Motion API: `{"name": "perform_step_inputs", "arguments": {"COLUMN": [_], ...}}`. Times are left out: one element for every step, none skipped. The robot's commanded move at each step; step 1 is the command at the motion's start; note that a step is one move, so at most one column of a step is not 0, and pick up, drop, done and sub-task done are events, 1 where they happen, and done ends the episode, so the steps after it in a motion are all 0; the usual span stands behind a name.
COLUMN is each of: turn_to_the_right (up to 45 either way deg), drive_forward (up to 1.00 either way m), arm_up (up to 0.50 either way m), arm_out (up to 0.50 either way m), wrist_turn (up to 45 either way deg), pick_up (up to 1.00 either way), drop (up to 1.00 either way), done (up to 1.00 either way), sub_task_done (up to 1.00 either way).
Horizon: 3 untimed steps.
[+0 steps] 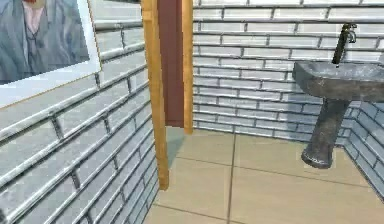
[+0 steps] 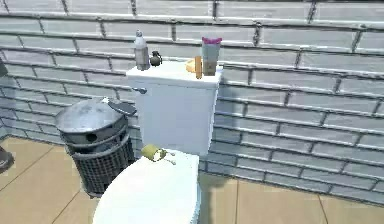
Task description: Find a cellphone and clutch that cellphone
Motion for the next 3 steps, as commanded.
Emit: {"name": "perform_step_inputs", "arguments": {"turn_to_the_right": [0.0,6.0,0.0], "drive_forward": [1.00,0.00,0.40], "arm_up": [0.00,0.00,0.00], "arm_out": [0.00,0.00,0.00], "wrist_turn": [0.0,0.0,0.0], "pick_up": [0.00,0.00,0.00], "drop": [0.00,0.00,0.00], "done": [0.00,0.00,0.00], "sub_task_done": [0.00,0.00,0.00]}}
